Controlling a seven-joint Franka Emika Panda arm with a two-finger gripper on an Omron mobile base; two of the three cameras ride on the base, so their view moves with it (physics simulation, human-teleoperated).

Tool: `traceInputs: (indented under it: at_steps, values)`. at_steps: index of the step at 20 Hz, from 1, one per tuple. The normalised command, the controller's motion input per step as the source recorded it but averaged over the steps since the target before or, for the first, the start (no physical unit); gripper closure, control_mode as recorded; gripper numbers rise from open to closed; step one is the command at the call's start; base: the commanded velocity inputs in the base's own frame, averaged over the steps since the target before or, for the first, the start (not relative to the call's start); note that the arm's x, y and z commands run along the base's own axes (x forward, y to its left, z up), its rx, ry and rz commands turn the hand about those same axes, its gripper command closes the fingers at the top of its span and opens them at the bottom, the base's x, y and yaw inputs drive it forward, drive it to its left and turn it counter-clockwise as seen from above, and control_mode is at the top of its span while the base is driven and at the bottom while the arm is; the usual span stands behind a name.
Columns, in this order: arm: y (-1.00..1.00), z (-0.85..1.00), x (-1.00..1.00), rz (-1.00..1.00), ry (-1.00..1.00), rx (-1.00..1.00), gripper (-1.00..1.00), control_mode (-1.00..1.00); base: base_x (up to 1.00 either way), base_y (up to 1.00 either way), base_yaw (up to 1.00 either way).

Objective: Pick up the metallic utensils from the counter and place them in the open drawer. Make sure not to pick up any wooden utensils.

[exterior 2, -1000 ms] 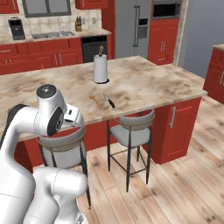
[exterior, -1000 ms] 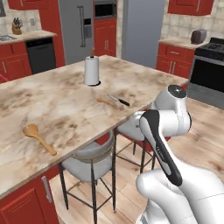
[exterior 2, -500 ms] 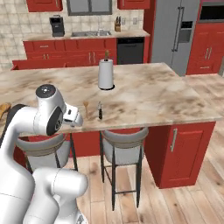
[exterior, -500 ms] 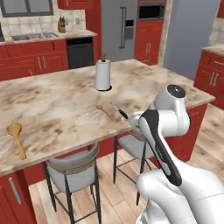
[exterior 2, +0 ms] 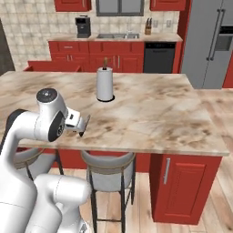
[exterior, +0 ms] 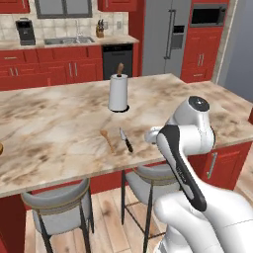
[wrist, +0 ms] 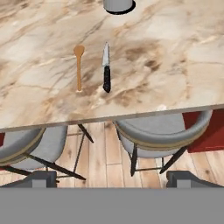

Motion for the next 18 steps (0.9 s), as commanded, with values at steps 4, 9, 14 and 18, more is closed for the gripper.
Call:
traceInputs:
  at_steps: [4, 9, 14, 18]
  values:
    - [0.00, 0.00, 0.00, 0.00, 0.00, 0.00, -1.00, 1.00, 0.53, -0.05, 0.08]
    - [0.00, 0.00, 0.00, 0.00, 0.00, 0.00, -1.00, 1.00, 0.47, 0.19, 0.00]
    - [0.00, 0.00, 0.00, 0.00, 0.00, 0.00, -1.00, 1.00, 0.51, 0.00, 0.02]
    - [0.00, 0.00, 0.00, 0.00, 0.00, 0.00, -1.00, 1.00, 0.10, 0.00, 0.02]
